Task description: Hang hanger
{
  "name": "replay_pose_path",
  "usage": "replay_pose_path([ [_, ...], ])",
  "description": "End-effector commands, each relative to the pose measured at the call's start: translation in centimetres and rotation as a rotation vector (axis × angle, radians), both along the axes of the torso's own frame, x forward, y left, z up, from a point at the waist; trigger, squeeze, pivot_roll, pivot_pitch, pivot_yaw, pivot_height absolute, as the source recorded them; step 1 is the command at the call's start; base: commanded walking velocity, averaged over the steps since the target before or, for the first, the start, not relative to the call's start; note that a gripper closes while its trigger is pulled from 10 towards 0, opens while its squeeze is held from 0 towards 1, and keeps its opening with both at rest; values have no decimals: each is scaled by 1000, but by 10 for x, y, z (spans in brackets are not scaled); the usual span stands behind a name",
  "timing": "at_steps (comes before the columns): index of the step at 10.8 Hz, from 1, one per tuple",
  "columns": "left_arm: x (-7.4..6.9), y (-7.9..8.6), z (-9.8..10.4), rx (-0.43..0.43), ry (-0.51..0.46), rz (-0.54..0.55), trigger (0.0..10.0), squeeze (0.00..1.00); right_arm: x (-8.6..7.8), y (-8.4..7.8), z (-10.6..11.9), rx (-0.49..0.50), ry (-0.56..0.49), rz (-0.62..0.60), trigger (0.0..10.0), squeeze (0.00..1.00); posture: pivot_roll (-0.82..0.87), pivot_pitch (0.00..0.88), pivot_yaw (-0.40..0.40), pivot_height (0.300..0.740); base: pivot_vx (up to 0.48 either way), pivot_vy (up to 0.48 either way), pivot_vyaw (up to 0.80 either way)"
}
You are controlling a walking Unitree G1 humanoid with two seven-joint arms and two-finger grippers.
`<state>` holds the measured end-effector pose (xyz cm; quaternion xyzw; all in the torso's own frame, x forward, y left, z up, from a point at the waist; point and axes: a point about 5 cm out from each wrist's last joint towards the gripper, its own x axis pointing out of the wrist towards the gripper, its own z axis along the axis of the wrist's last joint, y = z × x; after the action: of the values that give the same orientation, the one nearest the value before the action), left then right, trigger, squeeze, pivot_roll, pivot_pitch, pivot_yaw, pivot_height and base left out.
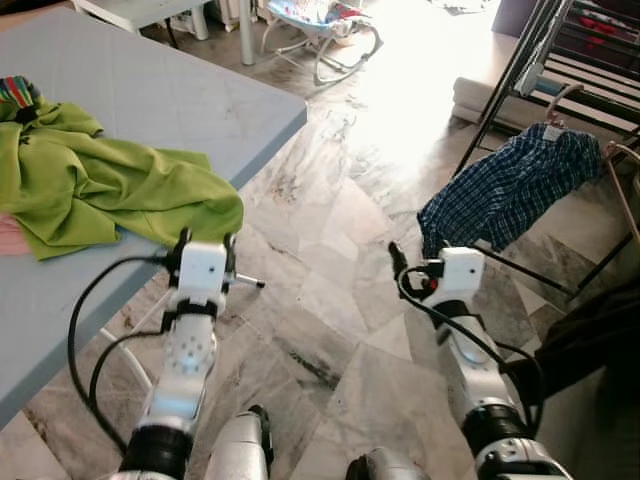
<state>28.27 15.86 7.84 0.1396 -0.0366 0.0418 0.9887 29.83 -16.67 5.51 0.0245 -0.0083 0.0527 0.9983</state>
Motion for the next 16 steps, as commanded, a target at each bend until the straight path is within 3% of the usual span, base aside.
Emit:
replay_pose_path([
  [1,-5,4,-2,22,-7,23,10000,0,-4,-7,-3,-2,3,-16,10000,0,56,92,-40,740,0,0,0],
  [4,-20,10,-14,34,21,31,10000,0,-13,-21,-7,-17,10,-49,10000,0,57,94,-36,740,0,0,0],
  [6,-19,6,-13,32,17,25,10000,0,-13,-19,-7,-24,11,-42,10000,0,57,102,-32,740,0,0,0],
  [8,-16,2,-10,32,7,17,10000,0,-14,-14,-7,-26,6,-24,10000,0,58,111,-31,740,0,0,800],
  [16,-24,5,-12,51,18,30,10000,0,-23,-20,-12,-28,23,-49,10000,0,48,147,-28,740,0,0,0],
])
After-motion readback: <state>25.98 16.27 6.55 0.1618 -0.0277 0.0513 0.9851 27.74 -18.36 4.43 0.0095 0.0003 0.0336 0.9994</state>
